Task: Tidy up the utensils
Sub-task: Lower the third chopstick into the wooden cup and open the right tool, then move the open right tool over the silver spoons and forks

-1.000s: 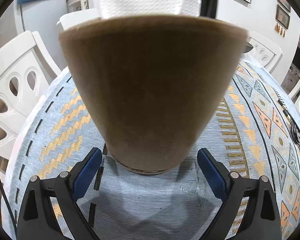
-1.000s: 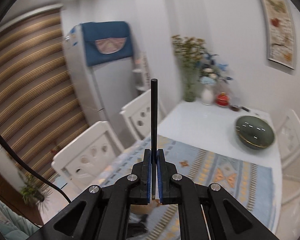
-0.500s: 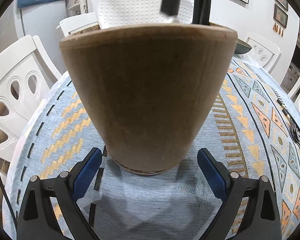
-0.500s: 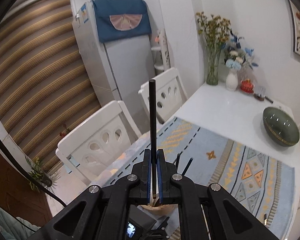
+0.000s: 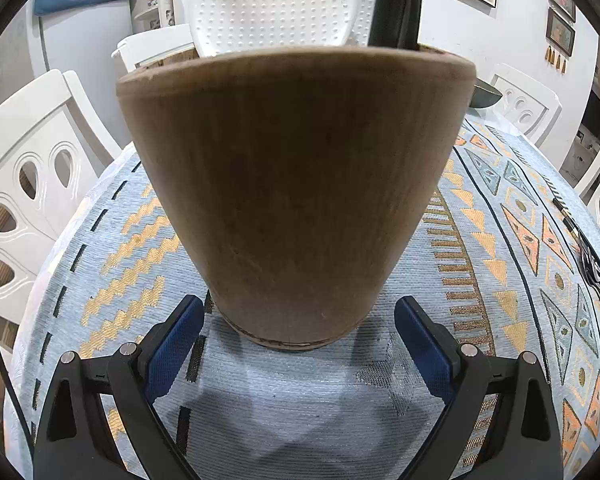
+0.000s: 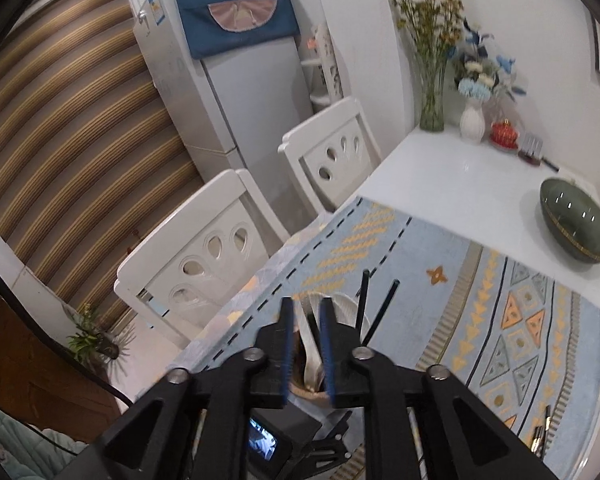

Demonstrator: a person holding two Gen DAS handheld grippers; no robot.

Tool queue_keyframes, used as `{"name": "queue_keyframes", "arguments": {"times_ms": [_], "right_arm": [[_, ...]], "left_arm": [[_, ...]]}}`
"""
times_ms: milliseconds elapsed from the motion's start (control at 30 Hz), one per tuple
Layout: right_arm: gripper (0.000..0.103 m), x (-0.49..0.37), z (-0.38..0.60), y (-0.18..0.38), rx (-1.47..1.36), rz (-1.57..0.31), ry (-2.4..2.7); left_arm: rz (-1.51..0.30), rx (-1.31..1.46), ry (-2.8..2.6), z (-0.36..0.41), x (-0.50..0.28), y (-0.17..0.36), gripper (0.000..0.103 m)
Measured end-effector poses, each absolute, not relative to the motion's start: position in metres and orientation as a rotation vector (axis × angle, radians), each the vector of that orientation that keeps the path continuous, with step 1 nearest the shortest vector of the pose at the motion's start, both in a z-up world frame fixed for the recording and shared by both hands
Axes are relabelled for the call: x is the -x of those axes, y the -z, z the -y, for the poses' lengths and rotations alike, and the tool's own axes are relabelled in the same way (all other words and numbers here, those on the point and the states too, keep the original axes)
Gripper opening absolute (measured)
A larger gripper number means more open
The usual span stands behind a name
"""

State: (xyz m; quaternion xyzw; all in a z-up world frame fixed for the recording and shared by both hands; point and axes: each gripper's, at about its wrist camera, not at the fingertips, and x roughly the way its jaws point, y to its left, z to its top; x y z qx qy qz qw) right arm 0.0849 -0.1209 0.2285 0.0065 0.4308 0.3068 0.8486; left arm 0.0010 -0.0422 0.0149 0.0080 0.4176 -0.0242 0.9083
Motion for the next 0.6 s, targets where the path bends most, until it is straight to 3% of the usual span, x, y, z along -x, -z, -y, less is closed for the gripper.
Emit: {"name": "queue_keyframes", "arguments": {"times_ms": [600], "right_arm": [[0.039,-0.067,0.226,-0.279,-0.205,-0.743,-0.455]], "left_arm": [[-0.871,-0.014,0.05,0.042,-0.003,-0.013,0.096]]}}
